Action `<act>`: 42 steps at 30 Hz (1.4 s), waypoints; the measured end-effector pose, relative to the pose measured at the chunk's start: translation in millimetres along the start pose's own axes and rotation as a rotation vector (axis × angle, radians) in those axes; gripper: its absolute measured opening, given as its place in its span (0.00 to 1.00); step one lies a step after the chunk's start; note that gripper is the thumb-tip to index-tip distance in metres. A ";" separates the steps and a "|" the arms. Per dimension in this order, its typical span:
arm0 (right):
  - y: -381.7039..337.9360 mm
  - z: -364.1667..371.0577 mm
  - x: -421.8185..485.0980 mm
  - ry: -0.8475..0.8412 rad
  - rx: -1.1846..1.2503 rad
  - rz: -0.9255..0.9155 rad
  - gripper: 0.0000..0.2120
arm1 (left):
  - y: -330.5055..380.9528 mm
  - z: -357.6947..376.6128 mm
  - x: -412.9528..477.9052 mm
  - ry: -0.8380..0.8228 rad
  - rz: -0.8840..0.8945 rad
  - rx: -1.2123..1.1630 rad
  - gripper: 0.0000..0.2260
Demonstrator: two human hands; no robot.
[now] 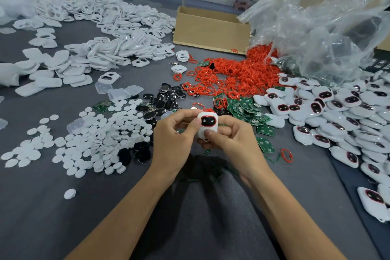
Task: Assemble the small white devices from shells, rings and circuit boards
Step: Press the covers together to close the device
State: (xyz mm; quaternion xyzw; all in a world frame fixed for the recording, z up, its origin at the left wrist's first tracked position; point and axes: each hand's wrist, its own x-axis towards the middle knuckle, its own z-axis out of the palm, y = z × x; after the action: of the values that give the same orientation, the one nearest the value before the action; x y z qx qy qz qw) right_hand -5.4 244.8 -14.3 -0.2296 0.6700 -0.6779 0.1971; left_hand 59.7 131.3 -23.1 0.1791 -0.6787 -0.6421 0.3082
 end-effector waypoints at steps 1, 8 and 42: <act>0.2 0.6 0.0 -0.004 -0.010 -0.001 0.09 | -0.1 -0.5 0.1 0.004 -0.005 -0.002 0.07; 1.6 0.8 0.7 0.039 -0.028 -0.010 0.09 | 0.9 0.4 -0.7 0.001 -0.006 0.000 0.07; -53.6 -18.0 117.6 0.035 -0.561 -0.048 0.22 | 1.7 7.0 0.2 0.155 0.092 0.029 0.14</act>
State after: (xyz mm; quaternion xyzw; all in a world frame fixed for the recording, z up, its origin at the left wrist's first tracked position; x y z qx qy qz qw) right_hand -109.6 193.2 44.9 -0.2794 0.8291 -0.4742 0.0980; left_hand 55.3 136.7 -21.3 0.2012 -0.6695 -0.6018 0.3863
